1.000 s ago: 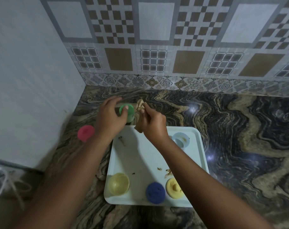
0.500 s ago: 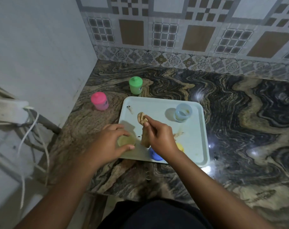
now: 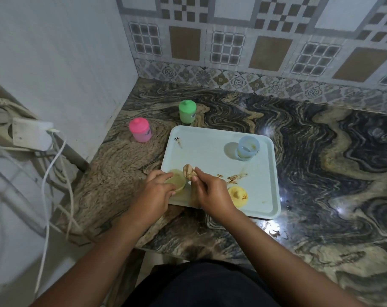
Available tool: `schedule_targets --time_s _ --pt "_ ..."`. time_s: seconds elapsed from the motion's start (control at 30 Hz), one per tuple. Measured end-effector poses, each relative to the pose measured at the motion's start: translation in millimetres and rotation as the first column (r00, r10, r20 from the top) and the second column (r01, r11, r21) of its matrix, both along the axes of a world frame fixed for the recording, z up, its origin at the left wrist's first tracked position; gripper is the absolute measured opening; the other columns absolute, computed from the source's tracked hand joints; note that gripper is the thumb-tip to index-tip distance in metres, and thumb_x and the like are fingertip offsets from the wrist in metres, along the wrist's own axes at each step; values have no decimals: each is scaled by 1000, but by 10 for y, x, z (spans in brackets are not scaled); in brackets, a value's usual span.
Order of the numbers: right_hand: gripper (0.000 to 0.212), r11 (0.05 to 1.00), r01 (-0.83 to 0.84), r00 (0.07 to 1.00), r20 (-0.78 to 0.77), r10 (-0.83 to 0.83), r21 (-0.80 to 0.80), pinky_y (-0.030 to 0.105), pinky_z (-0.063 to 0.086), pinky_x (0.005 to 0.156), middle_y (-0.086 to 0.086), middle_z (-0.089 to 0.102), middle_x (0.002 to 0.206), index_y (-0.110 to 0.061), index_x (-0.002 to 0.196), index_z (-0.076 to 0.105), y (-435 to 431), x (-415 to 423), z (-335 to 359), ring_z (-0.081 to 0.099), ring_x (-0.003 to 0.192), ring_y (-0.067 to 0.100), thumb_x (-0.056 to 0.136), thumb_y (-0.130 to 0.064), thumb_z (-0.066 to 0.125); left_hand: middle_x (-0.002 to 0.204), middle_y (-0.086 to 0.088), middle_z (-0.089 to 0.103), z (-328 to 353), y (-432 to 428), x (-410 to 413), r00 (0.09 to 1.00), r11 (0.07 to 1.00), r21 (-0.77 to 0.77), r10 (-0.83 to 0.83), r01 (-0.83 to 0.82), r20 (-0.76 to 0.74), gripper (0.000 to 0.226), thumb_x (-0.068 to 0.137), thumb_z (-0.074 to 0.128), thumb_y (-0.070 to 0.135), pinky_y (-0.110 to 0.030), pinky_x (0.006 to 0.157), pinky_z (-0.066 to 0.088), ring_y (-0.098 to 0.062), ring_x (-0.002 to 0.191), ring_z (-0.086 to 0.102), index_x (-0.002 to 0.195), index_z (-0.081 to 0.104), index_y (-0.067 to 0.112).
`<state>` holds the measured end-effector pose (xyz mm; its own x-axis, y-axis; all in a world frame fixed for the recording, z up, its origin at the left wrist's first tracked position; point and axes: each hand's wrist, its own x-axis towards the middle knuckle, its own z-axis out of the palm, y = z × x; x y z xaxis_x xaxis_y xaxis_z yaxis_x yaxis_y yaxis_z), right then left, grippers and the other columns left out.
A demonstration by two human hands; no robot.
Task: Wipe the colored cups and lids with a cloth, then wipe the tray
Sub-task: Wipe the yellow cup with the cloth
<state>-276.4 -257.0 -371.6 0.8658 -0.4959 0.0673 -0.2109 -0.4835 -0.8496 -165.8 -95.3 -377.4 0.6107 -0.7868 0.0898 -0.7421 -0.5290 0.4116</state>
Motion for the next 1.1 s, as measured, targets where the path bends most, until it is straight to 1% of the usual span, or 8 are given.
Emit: schedule_targets --time_s 0.1,0.3,0.43,0.53,0.67,0.83,0.97,1.1 --pt "27 994 53 999 -3 -53 100 31 56 74 1 79 100 -14 124 72 -84 23 55 68 87 5 103 -23 57 114 -2 72 124 -33 55 998 997 -74 17 -21 -56 11 81 76 10 -33 95 45 -25 112 55 90 80 16" --pt "28 927 42 974 193 -122 374 23 51 77 12 77 102 -25 97 77 -275 44 569 66 84 8 105 -14 53 94 21 73 881 -224 259 862 953 -215 79 -212 -501 18 87 73 18 -20 84 51 6 92 66 90 75 35" --pt "28 899 -11 943 304 -136 438 20 52 60 12 76 90 -17 127 68 -267 41 908 60 75 7 106 -13 49 86 25 74 1337 -350 329 854 922 -327 7 -207 -520 23 86 74 16 -9 77 51 8 88 67 88 73 39" --pt "38 873 -53 915 373 -152 485 24 55 58 13 72 89 -16 142 51 -192 30 1038 63 71 14 105 -11 50 89 16 76 1563 -441 339 854 878 -421 -28 -228 -520 20 86 74 15 -24 81 57 -2 89 71 89 75 34" --pt "56 925 -113 881 467 -75 363 28 60 73 -2 74 104 -8 145 51 -186 -46 1079 70 86 17 93 -9 70 95 7 77 1789 -516 299 861 843 -495 -78 -212 -503 13 85 75 17 -41 85 60 -10 93 72 96 78 22" --pt "92 944 -43 871 475 -125 328 36 62 87 -14 74 116 -31 143 46 -199 -92 1188 74 97 13 66 -7 91 96 6 78 1936 -634 168 852 777 -585 -126 -234 -508 20 79 76 33 -41 77 62 -13 91 74 97 78 24" --pt "88 913 -25 817 535 -215 406 51 61 89 6 73 125 -9 145 51 -294 -110 1285 71 111 33 65 -2 89 105 7 77 1962 -693 176 841 769 -610 -191 -193 -507 21 88 69 21 -37 79 61 -13 98 73 108 76 21" --pt "84 930 -78 826 545 -141 359 34 64 82 12 74 118 -26 138 56 -362 -94 1272 73 97 22 67 4 88 92 -1 77 1956 -763 187 759 749 -613 -241 -251 -605 16 79 71 21 -37 76 60 -19 90 73 94 76 19"
